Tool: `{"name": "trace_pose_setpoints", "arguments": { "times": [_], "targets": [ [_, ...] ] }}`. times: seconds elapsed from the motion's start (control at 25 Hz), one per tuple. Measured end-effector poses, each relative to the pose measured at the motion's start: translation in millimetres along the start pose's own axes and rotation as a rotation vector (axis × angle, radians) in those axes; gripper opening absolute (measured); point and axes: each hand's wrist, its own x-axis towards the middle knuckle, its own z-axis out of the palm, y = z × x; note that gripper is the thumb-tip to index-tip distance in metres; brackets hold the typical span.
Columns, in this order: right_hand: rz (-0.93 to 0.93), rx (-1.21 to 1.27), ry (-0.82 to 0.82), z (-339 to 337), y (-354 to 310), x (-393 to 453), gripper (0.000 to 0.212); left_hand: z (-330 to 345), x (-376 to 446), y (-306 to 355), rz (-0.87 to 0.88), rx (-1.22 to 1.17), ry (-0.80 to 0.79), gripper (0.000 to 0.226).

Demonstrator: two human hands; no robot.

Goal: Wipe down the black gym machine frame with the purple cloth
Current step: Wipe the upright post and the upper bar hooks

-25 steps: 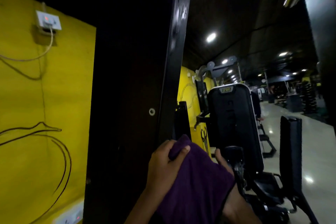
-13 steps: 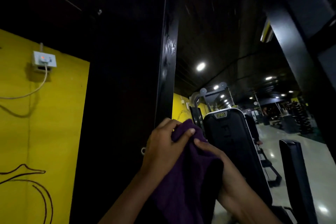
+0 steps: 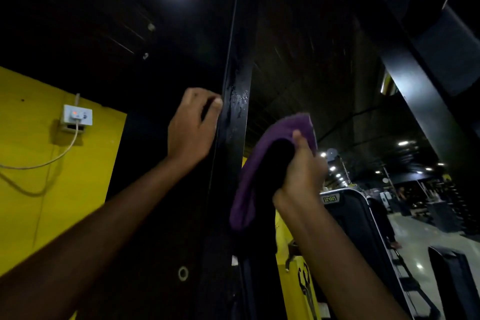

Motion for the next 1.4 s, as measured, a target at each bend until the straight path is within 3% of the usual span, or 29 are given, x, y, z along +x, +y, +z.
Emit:
{"name": "trace_pose_setpoints", "arguments": {
  "times": [0.16,0.28,0.44,0.56,0.64,0.72,0.84,1.04,1.08,1.28,1.4],
  "targets": [
    [-0.556,-0.219,-0.084,70,-1,26,0.014,14,38,-30,-0.094,-0.090,-0.025,0.034],
    [-0.617,-0.495,-0.330,93,28,46,0.034,27,27,-55,-0.005,-0.057,-0.088,0.048],
    [-0.619,-0.640,-0.631,80,39,71,0.054,33,16,-67,0.057,-0.053,-0.056,0.056],
    [-1.026,-1.139,-0.564,69,36,92,0.060,34,19,-68,0.076,-0.054,-0.041,0.056],
    [-1.219,-1.295,-0.491,70,36,103,0.066,35,18,-69,0.077,-0.037,-0.044,0.056],
    [-1.218,-1.288,-0.526,73,39,112,0.068,35,17,-69,0.078,-0.031,-0.042,0.055],
    [-1.066,-1.075,-0.626,83,38,122,0.062,36,17,-71,0.084,-0.026,-0.027,0.055],
    [-0.648,-0.938,-0.435,141,-9,135,0.055,36,13,-64,0.080,-0.027,-0.019,0.049],
    [-0.633,-0.952,-0.406,147,-13,131,0.055,35,12,-60,0.072,-0.031,-0.020,0.049],
    [-0.995,-0.893,-0.345,128,18,101,0.048,22,45,-36,-0.022,0.110,0.087,0.045],
    [-0.945,-0.856,-0.398,144,-1,126,0.048,37,78,-19,-0.143,0.120,0.115,0.041]
  ]
}}
